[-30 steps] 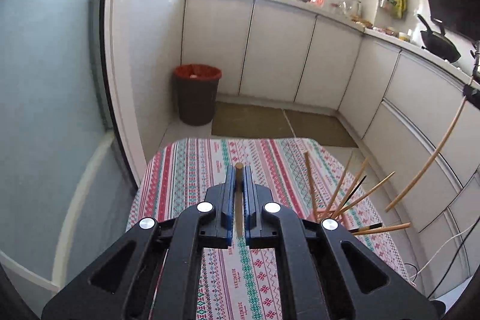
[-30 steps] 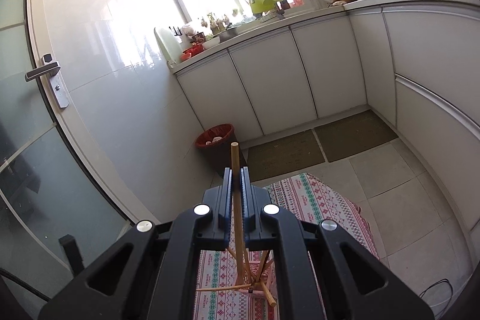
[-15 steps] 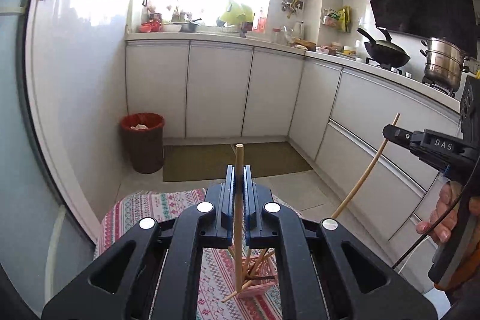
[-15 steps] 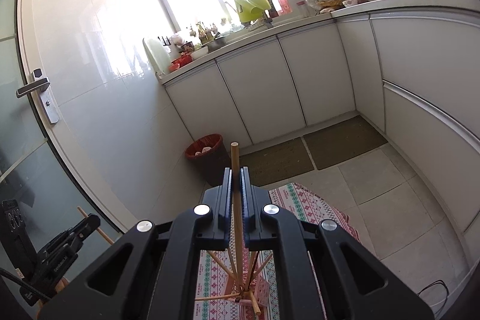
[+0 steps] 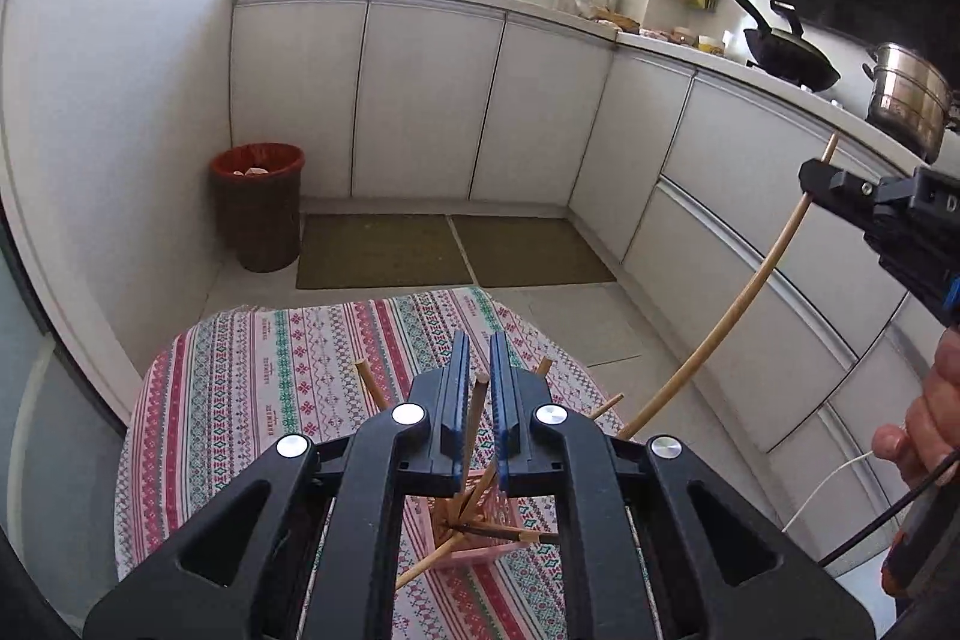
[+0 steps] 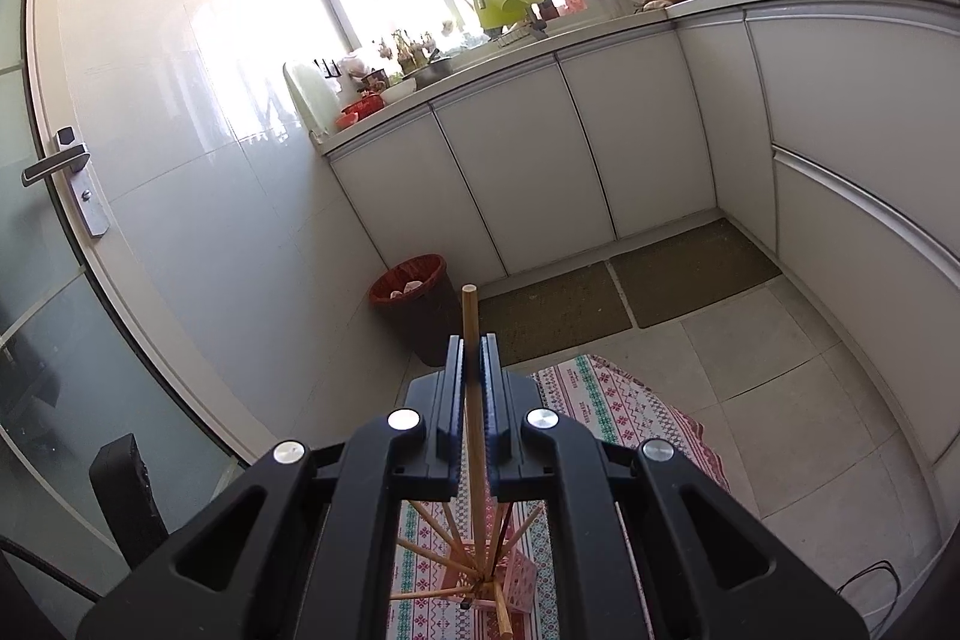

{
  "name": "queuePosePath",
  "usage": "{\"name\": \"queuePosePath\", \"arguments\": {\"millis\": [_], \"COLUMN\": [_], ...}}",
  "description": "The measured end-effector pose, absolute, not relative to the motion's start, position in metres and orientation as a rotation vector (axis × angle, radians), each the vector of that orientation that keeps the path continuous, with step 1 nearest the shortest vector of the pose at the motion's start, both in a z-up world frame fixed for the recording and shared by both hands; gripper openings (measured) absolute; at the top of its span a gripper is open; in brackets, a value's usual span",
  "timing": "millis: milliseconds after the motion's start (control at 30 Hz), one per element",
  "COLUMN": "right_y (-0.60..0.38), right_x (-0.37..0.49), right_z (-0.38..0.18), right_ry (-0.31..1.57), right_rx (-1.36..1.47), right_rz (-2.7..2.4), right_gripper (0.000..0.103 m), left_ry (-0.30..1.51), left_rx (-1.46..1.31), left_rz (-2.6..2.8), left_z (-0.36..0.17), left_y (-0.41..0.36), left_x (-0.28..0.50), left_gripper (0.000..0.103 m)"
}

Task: Organize utensils
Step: 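Carry the chopstick upright above the basket with the left gripper, then open the left gripper to drop the chopstick into the basket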

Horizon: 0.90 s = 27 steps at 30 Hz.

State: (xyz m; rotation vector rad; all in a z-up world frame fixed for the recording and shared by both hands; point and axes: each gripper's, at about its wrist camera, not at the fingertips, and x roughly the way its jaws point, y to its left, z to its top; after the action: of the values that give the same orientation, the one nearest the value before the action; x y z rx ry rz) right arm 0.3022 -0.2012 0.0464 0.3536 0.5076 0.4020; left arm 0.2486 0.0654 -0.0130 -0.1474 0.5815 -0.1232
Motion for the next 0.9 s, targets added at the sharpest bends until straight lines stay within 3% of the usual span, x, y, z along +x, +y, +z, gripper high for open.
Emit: {"name": "queuePosePath", "arguments": {"millis": [100, 133, 167, 233, 600, 733, 900], "right_y": [-0.195, -0.193, -0.190, -0.183, -0.156, -0.156, -0.150], "right_x": [0.304, 0.304, 0.305, 0.305, 0.308, 0.305, 0.301], "right_z": [0.043, 0.042, 0.040, 0.036, 0.026, 0.036, 0.044], "right_ry": [0.513, 0.513, 0.514, 0.518, 0.515, 0.501, 0.487], "right_rx": [0.343, 0.341, 0.336, 0.325, 0.280, 0.279, 0.264], "right_rz": [0.402, 0.402, 0.403, 0.404, 0.415, 0.429, 0.431], "right_gripper": [0.006, 0.006, 0.006, 0.006, 0.006, 0.006, 0.006], "left_ry": [0.533, 0.525, 0.520, 0.494, 0.418, 0.403, 0.475], "left_rx": [-0.158, -0.163, -0.172, -0.208, -0.210, -0.308, -0.436], "left_rz": [-0.117, -0.113, -0.108, -0.105, -0.051, 0.032, 0.097], "left_z": [-0.004, -0.001, 0.001, 0.004, 0.021, 0.023, 0.001], "left_y": [0.074, 0.077, 0.081, 0.088, 0.114, 0.153, 0.198], "left_x": [0.238, 0.235, 0.234, 0.229, 0.201, 0.191, 0.189], "left_gripper": [0.012, 0.021, 0.039, 0.052, 0.052, 0.063, 0.064]}}
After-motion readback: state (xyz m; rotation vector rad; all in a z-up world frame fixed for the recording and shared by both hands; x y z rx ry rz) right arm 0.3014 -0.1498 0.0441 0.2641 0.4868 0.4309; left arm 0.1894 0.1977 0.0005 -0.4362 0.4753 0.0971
